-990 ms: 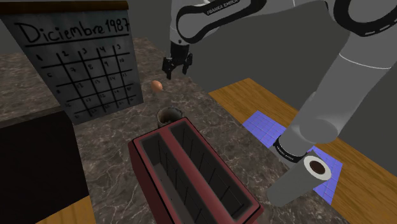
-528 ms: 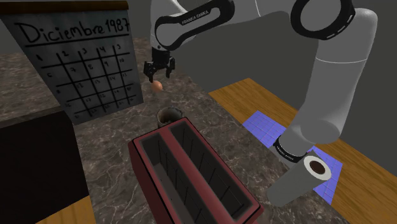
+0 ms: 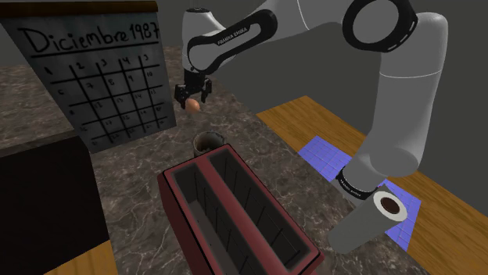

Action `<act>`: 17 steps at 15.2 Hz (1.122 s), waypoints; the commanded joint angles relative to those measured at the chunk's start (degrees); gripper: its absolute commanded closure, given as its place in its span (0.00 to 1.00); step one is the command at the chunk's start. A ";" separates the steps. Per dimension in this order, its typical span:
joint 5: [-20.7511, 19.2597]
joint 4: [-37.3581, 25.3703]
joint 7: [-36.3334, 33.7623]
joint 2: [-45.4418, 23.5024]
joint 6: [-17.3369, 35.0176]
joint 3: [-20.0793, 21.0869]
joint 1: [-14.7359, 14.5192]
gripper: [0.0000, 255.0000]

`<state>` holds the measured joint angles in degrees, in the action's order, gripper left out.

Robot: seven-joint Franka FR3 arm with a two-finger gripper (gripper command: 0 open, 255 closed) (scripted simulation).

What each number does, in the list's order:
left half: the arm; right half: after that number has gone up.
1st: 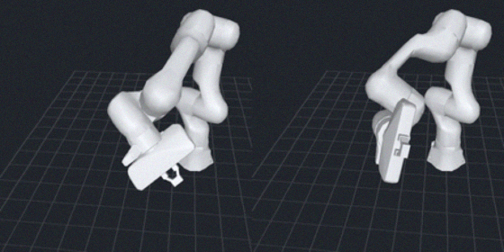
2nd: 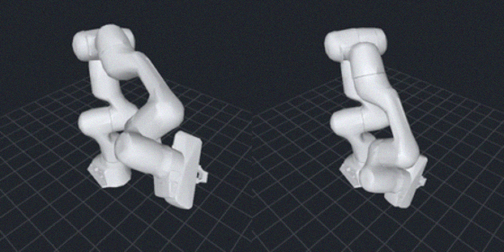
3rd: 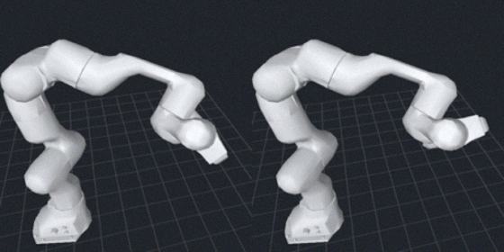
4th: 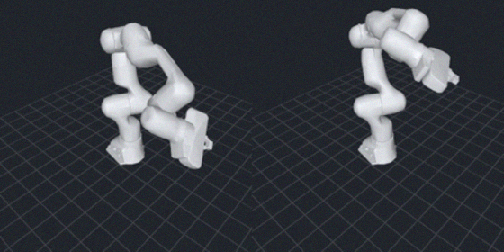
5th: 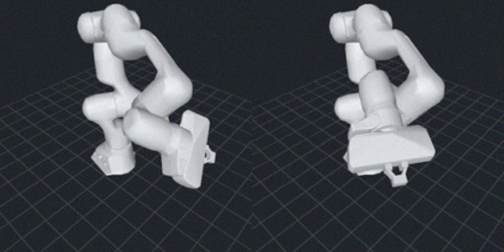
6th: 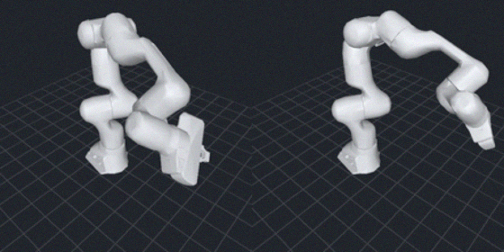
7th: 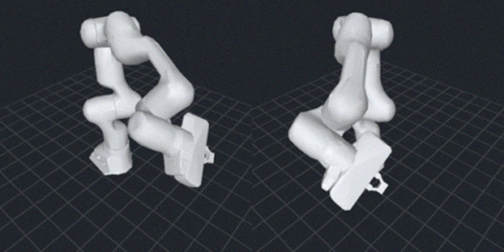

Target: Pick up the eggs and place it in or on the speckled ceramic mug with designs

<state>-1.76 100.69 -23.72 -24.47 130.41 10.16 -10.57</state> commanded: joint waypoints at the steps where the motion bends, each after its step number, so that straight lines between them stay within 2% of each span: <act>1: -0.10 -0.02 -0.08 -0.51 0.52 -0.04 -0.08 0.00; 7: -0.10 -0.02 -0.08 -0.51 0.51 -0.04 -0.08 0.00; 8: -0.10 -0.02 -0.08 -0.51 0.51 -0.04 -0.08 1.00; 17: -0.10 -0.02 -0.08 -0.51 0.51 -0.04 -0.08 1.00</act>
<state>-1.86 100.67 -23.79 -24.95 130.94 10.12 -10.64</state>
